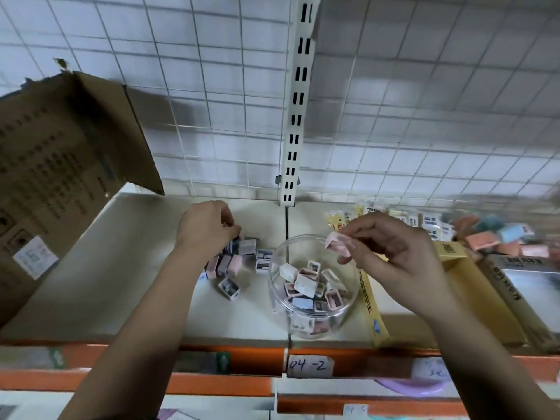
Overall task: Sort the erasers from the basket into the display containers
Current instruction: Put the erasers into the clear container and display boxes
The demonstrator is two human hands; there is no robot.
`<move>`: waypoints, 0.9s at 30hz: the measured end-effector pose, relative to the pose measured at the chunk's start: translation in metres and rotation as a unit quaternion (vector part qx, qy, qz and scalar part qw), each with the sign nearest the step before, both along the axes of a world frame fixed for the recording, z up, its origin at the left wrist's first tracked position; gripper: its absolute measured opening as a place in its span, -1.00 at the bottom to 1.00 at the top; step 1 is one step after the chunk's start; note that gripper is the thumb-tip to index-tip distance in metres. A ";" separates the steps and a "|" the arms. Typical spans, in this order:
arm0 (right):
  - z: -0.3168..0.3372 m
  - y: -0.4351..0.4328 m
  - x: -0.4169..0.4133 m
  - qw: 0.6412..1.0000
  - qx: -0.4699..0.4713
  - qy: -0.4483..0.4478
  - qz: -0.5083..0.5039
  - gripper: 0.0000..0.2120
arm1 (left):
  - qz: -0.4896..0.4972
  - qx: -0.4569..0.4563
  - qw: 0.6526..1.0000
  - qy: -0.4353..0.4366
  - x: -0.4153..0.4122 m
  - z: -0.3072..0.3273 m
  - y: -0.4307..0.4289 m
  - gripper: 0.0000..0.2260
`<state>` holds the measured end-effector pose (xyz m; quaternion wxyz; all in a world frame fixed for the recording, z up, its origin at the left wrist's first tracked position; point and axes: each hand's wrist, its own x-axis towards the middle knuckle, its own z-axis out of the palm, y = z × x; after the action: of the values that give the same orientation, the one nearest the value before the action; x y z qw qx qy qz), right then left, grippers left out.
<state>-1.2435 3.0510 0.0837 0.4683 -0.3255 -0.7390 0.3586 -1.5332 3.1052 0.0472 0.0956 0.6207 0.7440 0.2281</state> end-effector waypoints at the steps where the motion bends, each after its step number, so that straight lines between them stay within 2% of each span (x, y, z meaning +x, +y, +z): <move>1: 0.000 -0.001 -0.001 1.000 0.015 -0.018 -0.007 -0.91 | -0.004 0.026 0.999 -0.019 0.001 0.002 -0.004 -0.89; 4: -0.001 -0.003 -0.003 0.994 0.068 -0.080 -0.008 -0.91 | -0.024 0.101 0.991 -0.089 0.011 0.010 -0.020 -0.91; 8: -0.006 -0.004 -0.006 0.986 0.095 -0.137 0.030 -0.89 | -0.063 0.156 0.971 -0.169 0.030 0.027 -0.043 -0.90; 11: -0.010 -0.006 -0.002 0.984 0.111 -0.133 0.040 -0.89 | -0.085 0.173 0.953 -0.232 0.041 0.036 -0.060 -0.90; 13: -0.012 -0.007 0.009 0.988 0.108 -0.114 -0.003 -0.87 | -0.105 0.180 0.946 -0.247 0.048 0.040 -0.069 -0.90; 16: -0.018 -0.008 0.024 0.985 0.095 -0.107 -0.095 -0.95 | -0.178 0.188 0.934 -0.245 0.056 0.042 -0.079 -0.88; 19: -0.027 -0.008 0.034 0.982 0.035 -0.087 -0.161 -0.82 | -0.277 0.178 0.920 -0.211 0.063 0.040 -0.081 -0.85; 22: -0.030 -0.008 0.034 0.980 0.020 -0.110 -0.162 -0.84 | -0.332 0.165 0.914 -0.168 0.070 0.033 -0.080 -0.90; 27: -0.030 -0.007 0.030 0.973 0.042 -0.163 -0.161 -0.86 | -0.357 0.171 0.909 -0.134 0.079 0.027 -0.078 -0.91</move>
<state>-1.2132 3.0441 0.0536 0.4062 -0.4742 -0.7577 0.1899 -1.4544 3.0269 0.0739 0.1617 0.8152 0.4031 0.3831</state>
